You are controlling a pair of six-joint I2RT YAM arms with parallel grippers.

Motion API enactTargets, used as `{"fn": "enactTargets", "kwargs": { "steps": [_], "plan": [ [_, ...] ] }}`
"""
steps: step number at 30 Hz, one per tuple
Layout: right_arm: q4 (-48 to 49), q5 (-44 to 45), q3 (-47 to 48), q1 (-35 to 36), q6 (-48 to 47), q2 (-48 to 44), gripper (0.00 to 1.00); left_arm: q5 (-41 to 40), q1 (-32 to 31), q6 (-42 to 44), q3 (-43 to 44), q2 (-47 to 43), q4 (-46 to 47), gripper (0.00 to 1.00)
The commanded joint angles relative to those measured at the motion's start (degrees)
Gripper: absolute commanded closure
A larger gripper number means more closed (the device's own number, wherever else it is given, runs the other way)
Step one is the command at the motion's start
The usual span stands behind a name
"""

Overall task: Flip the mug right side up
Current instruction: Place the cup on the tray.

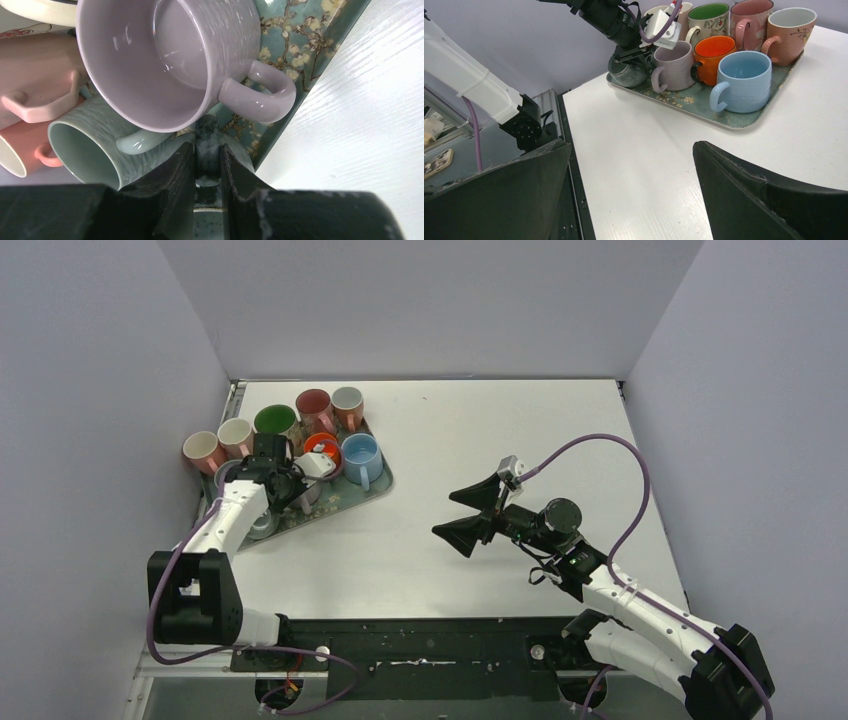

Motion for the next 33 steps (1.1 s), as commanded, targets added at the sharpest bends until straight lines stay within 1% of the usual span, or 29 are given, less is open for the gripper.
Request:
{"fn": "enactTargets", "kwargs": {
  "steps": [1, 5, 9, 13, 15, 23, 26, 29, 33],
  "plan": [
    [3.2, 0.7, 0.8, 0.4, -0.6, -0.5, 0.00, -0.8, 0.4, 1.2, 5.1, 0.3, -2.7, 1.00],
    [3.1, 0.6, 0.6, 0.4, -0.6, -0.8, 0.00, 3.8, 1.2, 1.7, 9.7, 1.6, -8.1, 1.00],
    [3.1, 0.6, 0.6, 0.5, -0.7, -1.0, 0.00, 0.6, 1.2, 2.9, 13.9, 4.5, -12.7, 1.00],
    [3.0, 1.0, 0.6, 0.5, -1.0, -0.9, 0.00, -1.3, 1.2, 4.0, 15.5, 6.8, -15.8, 1.00],
    [2.5, 0.9, 0.8, 0.5, -1.3, -0.8, 0.00, -2.3, 1.2, 4.2, 15.5, 7.5, -16.0, 1.00],
    [2.4, 1.1, 0.5, 1.0, -1.6, -0.7, 0.00, -1.2, 0.7, 3.2, 15.6, 9.5, -13.1, 0.99],
    [2.3, 0.9, 0.8, 1.3, -1.7, -0.4, 0.00, 0.4, -0.2, 2.6, 17.7, 11.4, -14.2, 0.94],
    [2.2, 1.1, 1.2, 1.3, -1.8, -0.2, 0.00, 0.3, -1.2, 2.2, 18.5, 12.5, -14.9, 0.80],
    [1.6, 1.3, 1.4, 1.3, -2.1, -0.7, 0.00, -0.2, -1.6, 1.7, 18.7, 12.8, -15.1, 0.69]
  ]
}}
